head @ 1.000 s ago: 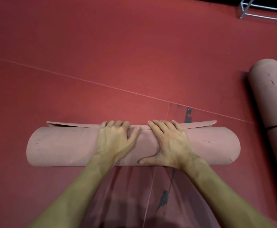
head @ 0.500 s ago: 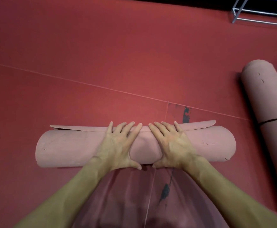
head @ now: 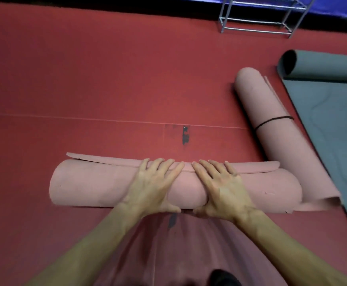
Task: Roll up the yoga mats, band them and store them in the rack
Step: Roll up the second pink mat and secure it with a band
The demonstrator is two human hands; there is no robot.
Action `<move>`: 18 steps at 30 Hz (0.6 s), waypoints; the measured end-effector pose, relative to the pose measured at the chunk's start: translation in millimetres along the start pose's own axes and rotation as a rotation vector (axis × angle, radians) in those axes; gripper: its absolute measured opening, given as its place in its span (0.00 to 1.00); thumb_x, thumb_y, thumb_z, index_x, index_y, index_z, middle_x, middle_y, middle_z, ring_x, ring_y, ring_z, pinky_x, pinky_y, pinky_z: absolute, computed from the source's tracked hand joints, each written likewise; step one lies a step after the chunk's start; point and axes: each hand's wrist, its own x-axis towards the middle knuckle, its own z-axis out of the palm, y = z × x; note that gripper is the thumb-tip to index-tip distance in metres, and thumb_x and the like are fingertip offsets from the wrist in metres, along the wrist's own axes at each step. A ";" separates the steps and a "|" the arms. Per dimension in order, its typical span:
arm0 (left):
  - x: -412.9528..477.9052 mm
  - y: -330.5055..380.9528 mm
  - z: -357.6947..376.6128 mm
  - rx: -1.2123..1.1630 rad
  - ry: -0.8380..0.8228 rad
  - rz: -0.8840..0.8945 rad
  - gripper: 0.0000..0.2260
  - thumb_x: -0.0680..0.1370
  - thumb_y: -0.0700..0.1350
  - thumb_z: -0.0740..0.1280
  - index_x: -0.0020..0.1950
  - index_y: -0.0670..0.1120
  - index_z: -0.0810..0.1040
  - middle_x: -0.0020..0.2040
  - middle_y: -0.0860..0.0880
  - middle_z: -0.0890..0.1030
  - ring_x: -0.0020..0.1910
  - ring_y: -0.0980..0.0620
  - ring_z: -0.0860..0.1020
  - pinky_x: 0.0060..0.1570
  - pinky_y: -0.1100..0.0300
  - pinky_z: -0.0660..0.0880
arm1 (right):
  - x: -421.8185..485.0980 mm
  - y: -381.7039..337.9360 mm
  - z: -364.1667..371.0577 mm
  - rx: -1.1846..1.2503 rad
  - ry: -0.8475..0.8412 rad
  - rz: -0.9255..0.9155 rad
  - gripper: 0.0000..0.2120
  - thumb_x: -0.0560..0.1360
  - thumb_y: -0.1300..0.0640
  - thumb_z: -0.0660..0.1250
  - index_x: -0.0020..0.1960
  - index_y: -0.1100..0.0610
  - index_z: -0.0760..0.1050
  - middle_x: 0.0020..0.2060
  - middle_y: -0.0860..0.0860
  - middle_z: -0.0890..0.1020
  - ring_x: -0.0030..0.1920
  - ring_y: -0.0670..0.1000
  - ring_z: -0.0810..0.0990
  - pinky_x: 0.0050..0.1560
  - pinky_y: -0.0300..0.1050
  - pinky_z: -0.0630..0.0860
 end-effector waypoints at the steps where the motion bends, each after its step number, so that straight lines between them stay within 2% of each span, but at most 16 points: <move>1: 11.2 14.7 -3.5 -0.003 0.032 0.049 0.58 0.54 0.79 0.71 0.77 0.49 0.67 0.69 0.45 0.79 0.63 0.41 0.78 0.63 0.37 0.75 | -16.7 12.0 -5.5 0.003 0.004 0.048 0.61 0.52 0.23 0.72 0.77 0.54 0.69 0.71 0.53 0.77 0.68 0.59 0.77 0.67 0.67 0.74; 5: 48.7 84.2 -17.9 -0.053 0.102 0.230 0.57 0.55 0.79 0.71 0.77 0.50 0.66 0.69 0.44 0.79 0.63 0.40 0.79 0.62 0.35 0.76 | -92.1 54.4 -26.5 -0.012 -0.007 0.251 0.60 0.54 0.23 0.71 0.78 0.53 0.67 0.73 0.52 0.75 0.70 0.58 0.76 0.69 0.65 0.73; 8: 62.8 137.8 -29.7 -0.095 0.111 0.326 0.57 0.54 0.78 0.72 0.76 0.50 0.67 0.68 0.45 0.80 0.63 0.40 0.79 0.62 0.36 0.76 | -150.1 75.5 -39.0 -0.022 -0.012 0.353 0.58 0.54 0.24 0.69 0.78 0.53 0.67 0.72 0.52 0.75 0.69 0.59 0.76 0.67 0.64 0.73; 12: 70.9 199.9 -33.0 -0.109 0.070 0.429 0.57 0.52 0.78 0.74 0.75 0.49 0.71 0.67 0.45 0.80 0.62 0.41 0.79 0.61 0.37 0.76 | -210.6 92.7 -32.2 -0.016 -0.035 0.480 0.58 0.55 0.25 0.70 0.78 0.53 0.67 0.73 0.52 0.75 0.70 0.58 0.75 0.69 0.62 0.71; 18: 79.3 298.2 -19.8 -0.102 -0.022 0.465 0.57 0.51 0.77 0.74 0.75 0.50 0.72 0.68 0.45 0.79 0.62 0.40 0.79 0.62 0.36 0.75 | -289.7 144.4 1.7 0.017 -0.047 0.521 0.58 0.56 0.23 0.69 0.78 0.53 0.68 0.73 0.53 0.75 0.71 0.59 0.75 0.70 0.65 0.71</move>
